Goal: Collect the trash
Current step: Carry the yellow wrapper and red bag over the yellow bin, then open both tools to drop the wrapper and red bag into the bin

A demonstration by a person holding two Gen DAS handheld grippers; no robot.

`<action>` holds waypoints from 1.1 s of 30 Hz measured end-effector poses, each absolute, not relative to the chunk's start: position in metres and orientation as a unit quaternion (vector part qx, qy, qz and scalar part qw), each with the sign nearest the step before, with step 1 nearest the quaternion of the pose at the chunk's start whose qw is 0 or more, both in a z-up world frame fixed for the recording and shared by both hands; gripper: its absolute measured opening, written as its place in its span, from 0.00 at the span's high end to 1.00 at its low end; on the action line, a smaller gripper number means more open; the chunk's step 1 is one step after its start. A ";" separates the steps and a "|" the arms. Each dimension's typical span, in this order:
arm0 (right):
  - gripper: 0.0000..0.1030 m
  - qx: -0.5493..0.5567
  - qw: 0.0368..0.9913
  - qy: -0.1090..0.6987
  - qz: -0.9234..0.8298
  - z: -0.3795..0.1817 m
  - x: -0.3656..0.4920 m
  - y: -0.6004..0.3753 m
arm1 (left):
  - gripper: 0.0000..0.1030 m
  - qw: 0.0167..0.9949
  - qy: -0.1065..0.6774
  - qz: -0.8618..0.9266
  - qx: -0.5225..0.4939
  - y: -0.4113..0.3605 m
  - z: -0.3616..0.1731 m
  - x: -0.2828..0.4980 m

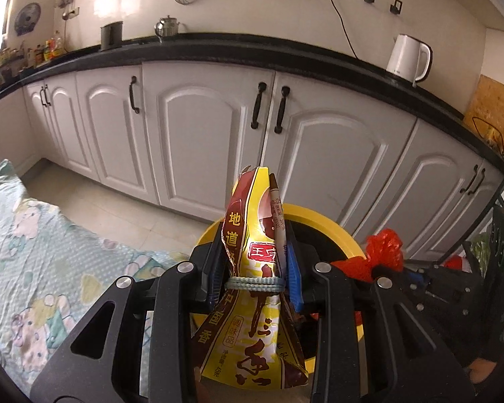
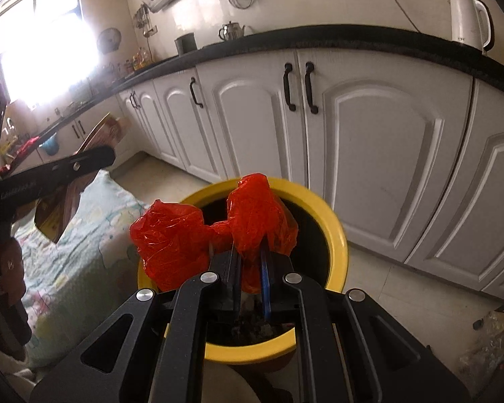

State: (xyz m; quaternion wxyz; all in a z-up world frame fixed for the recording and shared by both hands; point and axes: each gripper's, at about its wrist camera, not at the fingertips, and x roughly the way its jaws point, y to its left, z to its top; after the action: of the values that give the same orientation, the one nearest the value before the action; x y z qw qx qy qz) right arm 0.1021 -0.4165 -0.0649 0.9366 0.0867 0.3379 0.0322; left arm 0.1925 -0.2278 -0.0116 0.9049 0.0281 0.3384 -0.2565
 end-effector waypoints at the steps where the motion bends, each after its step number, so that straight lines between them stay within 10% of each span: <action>1: 0.91 0.086 0.935 0.341 0.033 -0.068 0.103 -0.415 | 0.77 0.903 0.341 -0.257 0.030 -0.230 -0.015 0.194; 23: 0.87 0.077 0.916 0.389 0.063 -0.103 0.111 -0.395 | 0.76 0.869 0.408 -0.276 0.043 -0.257 -0.057 0.228; 33: 0.71 0.082 0.919 0.382 0.053 -0.099 0.108 -0.400 | 0.76 0.864 0.416 -0.278 0.044 -0.258 -0.059 0.231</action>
State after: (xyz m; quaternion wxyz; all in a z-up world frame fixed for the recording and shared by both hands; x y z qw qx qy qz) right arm 0.1079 -0.3998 -0.0993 0.9189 0.0822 0.3822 0.0534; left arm 0.2305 -0.2584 -0.0588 0.8645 0.0439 0.4165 -0.2780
